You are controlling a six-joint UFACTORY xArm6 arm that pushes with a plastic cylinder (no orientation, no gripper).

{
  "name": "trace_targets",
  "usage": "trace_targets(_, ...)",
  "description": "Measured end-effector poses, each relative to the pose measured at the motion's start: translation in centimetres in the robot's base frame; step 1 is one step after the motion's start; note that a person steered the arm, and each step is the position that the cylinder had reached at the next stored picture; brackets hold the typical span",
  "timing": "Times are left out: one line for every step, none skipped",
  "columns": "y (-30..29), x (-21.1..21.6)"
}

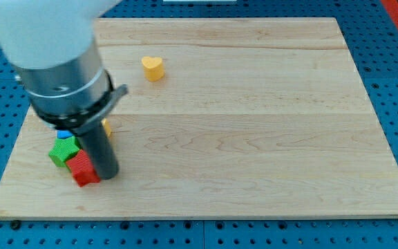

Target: Push the red star close to the green star

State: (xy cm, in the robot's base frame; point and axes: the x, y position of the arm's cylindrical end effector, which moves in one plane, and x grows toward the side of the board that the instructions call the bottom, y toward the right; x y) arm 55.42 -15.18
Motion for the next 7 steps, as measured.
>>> trace_targets(-1.6,0.0)
trace_targets(3.3,-2.0)
trace_targets(10.0,-5.7)
trace_targets(9.5,-8.1)
trace_targets(5.7,-10.5)
trace_targets(0.1,-12.6)
trace_targets(-1.2,-11.2)
